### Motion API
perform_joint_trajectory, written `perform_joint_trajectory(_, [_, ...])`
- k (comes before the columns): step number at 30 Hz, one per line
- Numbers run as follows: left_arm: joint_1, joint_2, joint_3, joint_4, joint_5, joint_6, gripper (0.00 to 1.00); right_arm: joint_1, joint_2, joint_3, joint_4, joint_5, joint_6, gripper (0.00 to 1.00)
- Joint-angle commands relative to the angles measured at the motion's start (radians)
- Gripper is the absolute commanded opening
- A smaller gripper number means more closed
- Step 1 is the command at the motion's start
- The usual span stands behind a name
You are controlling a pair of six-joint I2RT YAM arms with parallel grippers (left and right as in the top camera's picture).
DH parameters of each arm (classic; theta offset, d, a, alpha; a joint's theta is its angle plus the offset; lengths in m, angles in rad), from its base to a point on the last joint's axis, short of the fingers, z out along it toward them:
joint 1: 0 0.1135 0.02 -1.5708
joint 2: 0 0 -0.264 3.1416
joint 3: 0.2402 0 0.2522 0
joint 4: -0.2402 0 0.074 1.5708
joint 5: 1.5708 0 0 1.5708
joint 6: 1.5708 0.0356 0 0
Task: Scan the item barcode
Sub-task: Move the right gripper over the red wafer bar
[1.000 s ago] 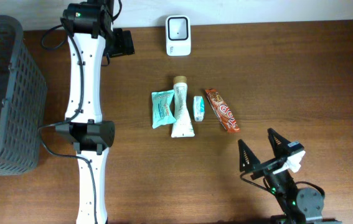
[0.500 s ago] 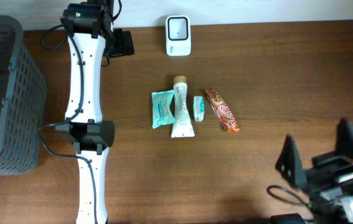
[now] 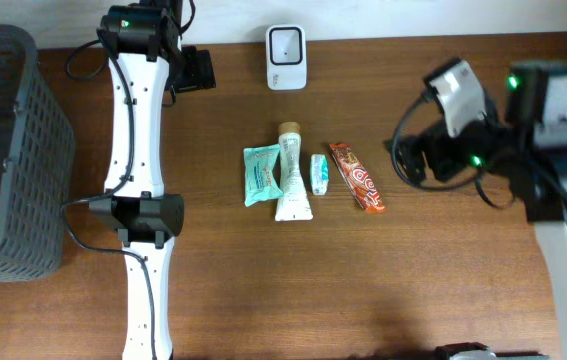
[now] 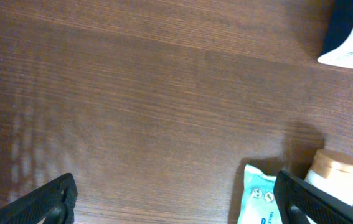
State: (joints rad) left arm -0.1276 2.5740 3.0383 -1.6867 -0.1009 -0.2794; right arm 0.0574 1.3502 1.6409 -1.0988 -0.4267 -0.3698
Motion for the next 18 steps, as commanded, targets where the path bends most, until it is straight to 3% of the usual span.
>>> perform_joint_trajectory(1, [0.006,0.01,0.001,-0.002,0.008,0.009,0.99,-0.005,0.096,0.026,-0.005,-0.135,-0.012,0.99])
perform_joint_trajectory(6, [0.006,0.01,0.001,-0.002,0.007,0.009,0.99,-0.005,0.25,0.024,-0.024,-0.017,-0.011,0.98])
perform_joint_trajectory(18, [0.006,0.011,0.001,-0.002,0.008,0.009,0.99,0.006,0.611,0.024,-0.113,0.059,0.003,0.99])
